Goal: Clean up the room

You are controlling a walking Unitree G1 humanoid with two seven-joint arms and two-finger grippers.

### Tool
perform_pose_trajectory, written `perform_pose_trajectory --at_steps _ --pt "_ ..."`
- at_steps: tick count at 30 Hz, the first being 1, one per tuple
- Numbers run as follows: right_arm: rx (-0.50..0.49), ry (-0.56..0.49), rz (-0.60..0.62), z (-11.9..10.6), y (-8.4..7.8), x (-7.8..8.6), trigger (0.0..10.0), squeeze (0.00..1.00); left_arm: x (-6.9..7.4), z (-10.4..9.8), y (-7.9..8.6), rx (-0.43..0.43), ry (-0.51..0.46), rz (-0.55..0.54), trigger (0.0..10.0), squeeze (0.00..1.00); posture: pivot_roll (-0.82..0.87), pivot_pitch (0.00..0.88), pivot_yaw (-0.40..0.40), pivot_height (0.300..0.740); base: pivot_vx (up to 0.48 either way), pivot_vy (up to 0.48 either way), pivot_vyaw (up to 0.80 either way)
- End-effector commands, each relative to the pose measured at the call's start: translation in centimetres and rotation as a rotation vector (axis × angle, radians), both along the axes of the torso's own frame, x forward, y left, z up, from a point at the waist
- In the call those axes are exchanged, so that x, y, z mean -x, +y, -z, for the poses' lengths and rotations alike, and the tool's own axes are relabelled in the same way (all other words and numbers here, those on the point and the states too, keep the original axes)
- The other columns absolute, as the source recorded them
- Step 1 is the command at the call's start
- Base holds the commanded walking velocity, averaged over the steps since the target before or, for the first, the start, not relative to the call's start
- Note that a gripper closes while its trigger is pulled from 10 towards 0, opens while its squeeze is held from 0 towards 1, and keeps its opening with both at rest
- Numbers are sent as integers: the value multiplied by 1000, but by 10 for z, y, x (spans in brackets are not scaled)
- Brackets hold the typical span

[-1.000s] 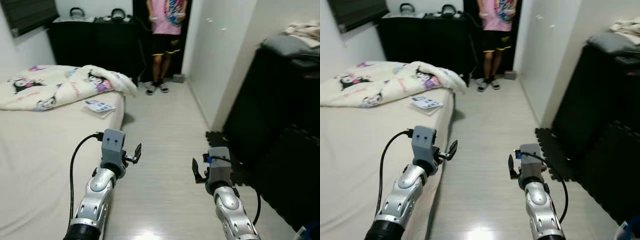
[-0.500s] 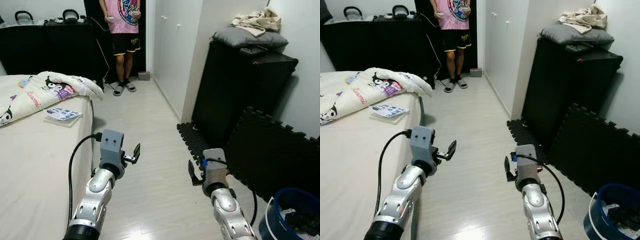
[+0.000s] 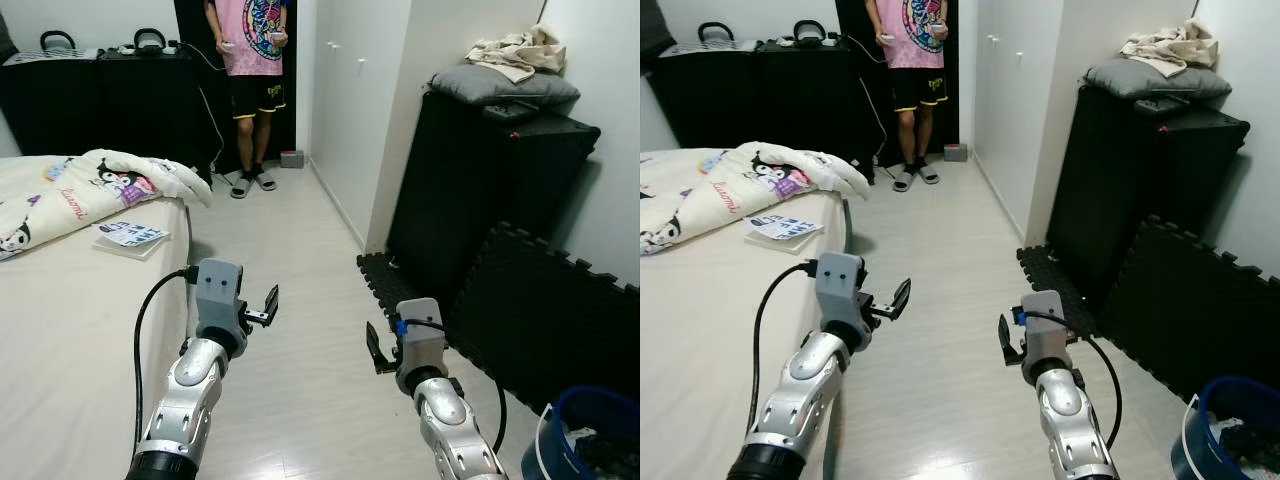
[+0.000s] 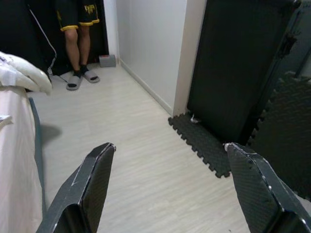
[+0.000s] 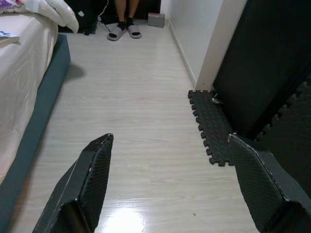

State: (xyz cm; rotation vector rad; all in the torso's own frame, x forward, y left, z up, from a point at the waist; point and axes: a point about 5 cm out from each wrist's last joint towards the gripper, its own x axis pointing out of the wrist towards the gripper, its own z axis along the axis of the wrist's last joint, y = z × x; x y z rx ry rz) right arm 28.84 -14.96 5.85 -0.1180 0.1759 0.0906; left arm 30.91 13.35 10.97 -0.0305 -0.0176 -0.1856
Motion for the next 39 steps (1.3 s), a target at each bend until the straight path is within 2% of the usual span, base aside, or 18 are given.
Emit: perform_pose_trajectory --at_steps 1,23,33,39 --pt "-12 -6 5 -1 -1 0 10000 0 1 2 -2 8 11 5 10000 0 8 0 -17 740 352 0 0" --pt "-32 -3 -14 -1 1 -1 10000 0 3 2 1 21 16 -8 10000 0 12 0 -27 740 374 0 0" --pt "-43 -2 -27 -1 4 -2 10000 0 2 2 2 18 12 -7 10000 0 15 0 -29 740 374 0 -773" --pt "-44 0 -42 -1 6 -2 10000 0 2 1 2 17 8 -7 10000 0 18 0 -31 740 378 0 0"
